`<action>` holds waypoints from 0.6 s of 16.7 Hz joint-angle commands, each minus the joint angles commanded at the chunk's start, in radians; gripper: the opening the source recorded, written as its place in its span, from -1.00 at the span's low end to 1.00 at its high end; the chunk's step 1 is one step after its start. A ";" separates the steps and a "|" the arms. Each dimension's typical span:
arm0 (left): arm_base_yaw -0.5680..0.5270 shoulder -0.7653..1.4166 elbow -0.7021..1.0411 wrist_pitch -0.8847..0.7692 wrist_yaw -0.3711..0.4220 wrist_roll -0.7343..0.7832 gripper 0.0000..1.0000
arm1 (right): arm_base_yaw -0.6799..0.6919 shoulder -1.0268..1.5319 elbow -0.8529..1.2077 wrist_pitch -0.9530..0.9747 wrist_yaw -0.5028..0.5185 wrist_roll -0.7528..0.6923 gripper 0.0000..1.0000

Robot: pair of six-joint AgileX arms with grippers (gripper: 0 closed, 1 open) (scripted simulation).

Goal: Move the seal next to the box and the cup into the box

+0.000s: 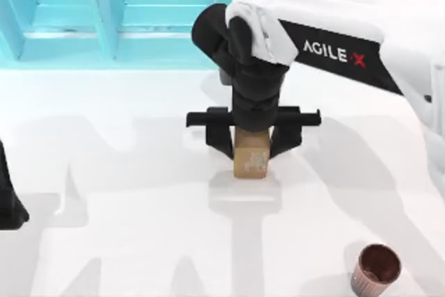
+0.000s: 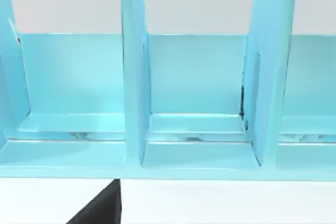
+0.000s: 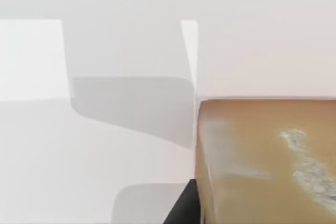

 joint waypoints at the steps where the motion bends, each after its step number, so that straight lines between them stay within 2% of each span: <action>1: 0.000 0.000 0.000 0.000 0.000 0.000 1.00 | 0.000 0.000 0.000 0.000 0.000 0.000 -1.00; 6: 0.000 0.000 0.000 0.000 0.000 0.000 1.00 | -0.016 -0.018 -0.005 -0.013 0.000 -0.012 -1.00; 10: 0.000 0.000 0.000 0.000 0.000 0.000 1.00 | -0.108 -0.171 -0.050 -0.107 -0.001 -0.103 -1.00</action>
